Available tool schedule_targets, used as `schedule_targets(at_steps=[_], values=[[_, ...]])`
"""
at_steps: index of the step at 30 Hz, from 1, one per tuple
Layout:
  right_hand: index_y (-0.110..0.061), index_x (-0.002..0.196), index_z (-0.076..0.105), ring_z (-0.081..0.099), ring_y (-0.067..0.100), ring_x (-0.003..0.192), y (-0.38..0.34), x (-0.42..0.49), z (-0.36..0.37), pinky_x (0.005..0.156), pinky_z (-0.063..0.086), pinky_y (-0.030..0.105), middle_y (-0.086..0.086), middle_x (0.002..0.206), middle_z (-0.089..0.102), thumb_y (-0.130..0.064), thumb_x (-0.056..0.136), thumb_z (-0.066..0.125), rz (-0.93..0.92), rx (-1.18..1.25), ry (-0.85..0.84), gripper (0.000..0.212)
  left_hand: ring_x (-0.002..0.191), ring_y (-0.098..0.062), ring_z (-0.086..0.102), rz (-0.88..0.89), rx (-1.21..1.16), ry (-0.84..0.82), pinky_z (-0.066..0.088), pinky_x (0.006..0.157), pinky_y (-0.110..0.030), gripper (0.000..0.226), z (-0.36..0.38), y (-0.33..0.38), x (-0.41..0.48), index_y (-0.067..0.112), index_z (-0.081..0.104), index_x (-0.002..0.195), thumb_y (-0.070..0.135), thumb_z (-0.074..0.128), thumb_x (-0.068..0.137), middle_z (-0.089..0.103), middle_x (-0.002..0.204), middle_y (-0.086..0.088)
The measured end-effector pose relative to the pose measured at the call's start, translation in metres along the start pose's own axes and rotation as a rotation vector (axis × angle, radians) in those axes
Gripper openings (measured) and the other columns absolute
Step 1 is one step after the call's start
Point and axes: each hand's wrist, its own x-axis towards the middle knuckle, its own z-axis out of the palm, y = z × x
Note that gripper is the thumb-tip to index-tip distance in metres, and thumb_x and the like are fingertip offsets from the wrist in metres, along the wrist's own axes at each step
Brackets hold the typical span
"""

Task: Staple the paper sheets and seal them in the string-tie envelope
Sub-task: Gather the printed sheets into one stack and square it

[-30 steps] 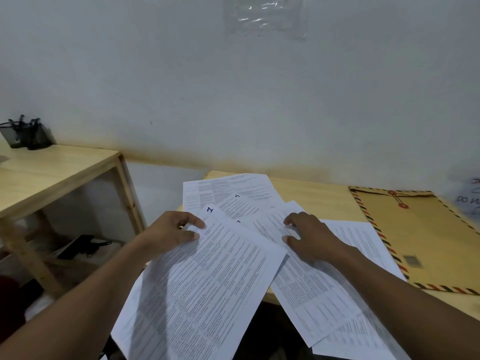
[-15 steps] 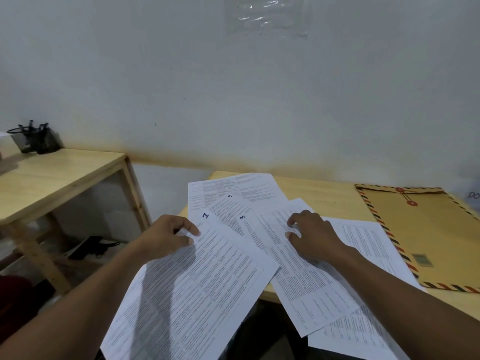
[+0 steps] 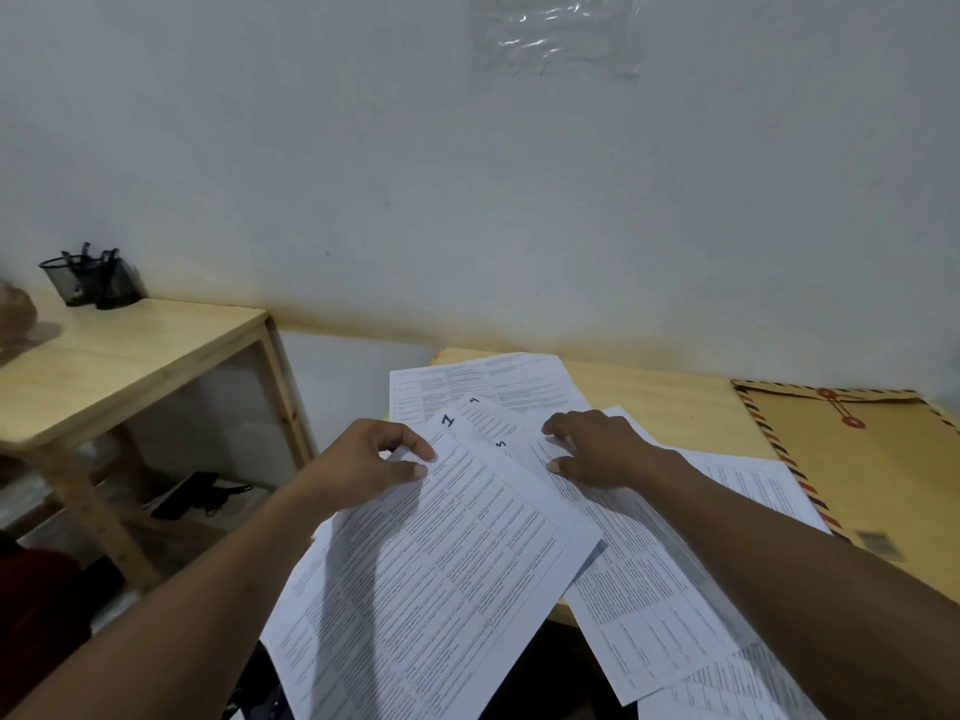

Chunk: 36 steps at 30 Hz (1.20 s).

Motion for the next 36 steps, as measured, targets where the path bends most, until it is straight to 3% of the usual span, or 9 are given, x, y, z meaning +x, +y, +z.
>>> schedule_targets(at_steps=[3,7,12,17,21,26,28,31,36], values=[[-0.028,0.142,0.046,0.052,0.022,0.125,0.002,0.002,-0.001,0.102,0.043,0.04,0.0,0.138,0.053,-0.046,0.09,0.066,-0.017,0.065,-0.01,0.059,0.098,-0.012,0.073,-0.03,-0.04,-0.006,0.053,0.077,-0.018,0.013,0.003,0.002,0.002,0.025,0.082,0.088,0.013,0.083,0.083,0.077,0.108,0.002],[-0.027,0.152,0.036,0.041,0.024,0.139,0.005,0.003,-0.003,0.11,0.039,0.044,0.001,0.154,0.039,-0.046,0.091,0.065,-0.036,0.117,-0.072,0.07,0.099,-0.017,0.073,-0.045,-0.073,-0.022,0.057,0.075,-0.019,0.013,0.008,0.005,0.004,0.022,0.081,0.091,0.012,0.082,0.083,0.076,0.111,-0.003],[-0.033,0.139,0.05,0.043,0.02,0.133,0.005,0.003,-0.005,0.106,0.029,0.045,-0.01,0.139,0.055,-0.051,0.088,0.065,-0.014,0.04,0.004,0.056,0.104,-0.023,0.072,-0.054,-0.099,-0.038,0.058,0.086,-0.027,0.013,0.016,0.007,0.006,0.022,0.081,0.092,0.012,0.082,0.084,0.075,0.113,-0.007],[-0.031,0.127,0.057,0.056,0.013,0.12,0.007,0.002,-0.001,0.101,0.042,0.038,-0.007,0.128,0.059,-0.038,0.085,0.073,-0.021,0.224,0.015,0.045,0.11,-0.023,0.069,-0.04,-0.101,-0.049,0.054,0.087,-0.024,0.013,0.02,0.011,0.008,0.021,0.081,0.093,0.012,0.082,0.084,0.074,0.116,-0.007],[-0.03,0.128,0.056,0.057,0.015,0.114,0.006,0.004,-0.003,0.097,0.047,0.037,-0.004,0.125,0.058,-0.035,0.084,0.074,-0.037,0.22,0.004,0.047,0.109,-0.019,0.069,-0.051,-0.086,-0.051,0.055,0.082,-0.018,0.014,0.023,0.013,0.008,0.02,0.081,0.095,0.012,0.082,0.084,0.074,0.115,-0.003],[-0.023,0.134,0.058,0.056,0.02,0.116,0.002,0.01,-0.007,0.098,0.045,0.037,0.0,0.128,0.058,-0.039,0.087,0.071,-0.033,0.114,-0.045,0.051,0.105,-0.022,0.071,-0.072,-0.099,-0.065,0.058,0.082,-0.021,0.013,0.022,0.013,0.009,0.02,0.08,0.095,0.012,0.081,0.085,0.074,0.114,-0.007],[-0.021,0.127,0.061,0.055,0.019,0.108,0.001,0.012,-0.009,0.094,0.046,0.035,0.001,0.119,0.055,-0.038,0.087,0.071,-0.033,0.116,-0.061,0.045,0.106,-0.024,0.071,-0.067,-0.117,-0.085,0.058,0.086,-0.025,0.013,0.022,0.014,0.01,0.019,0.081,0.095,0.012,0.081,0.084,0.074,0.115,-0.008],[-0.026,0.102,0.057,0.05,0.018,0.094,0.002,0.014,-0.01,0.086,0.046,0.034,-0.005,0.104,0.048,-0.034,0.084,0.072,-0.062,0.127,-0.023,0.025,0.107,-0.025,0.071,-0.066,-0.143,-0.103,0.058,0.089,-0.029,0.014,0.022,0.017,0.011,0.018,0.08,0.096,0.01,0.081,0.085,0.076,0.114,-0.007],[-0.022,0.083,0.046,0.047,0.02,0.079,0.002,0.009,-0.019,0.072,0.039,0.035,-0.005,0.085,0.055,-0.027,0.08,0.066,-0.054,0.24,0.021,0.021,0.105,-0.024,0.071,-0.032,-0.146,-0.077,0.058,0.095,-0.038,0.015,0.026,0.023,0.016,0.023,0.081,0.091,0.011,0.081,0.083,0.076,0.112,-0.005]])
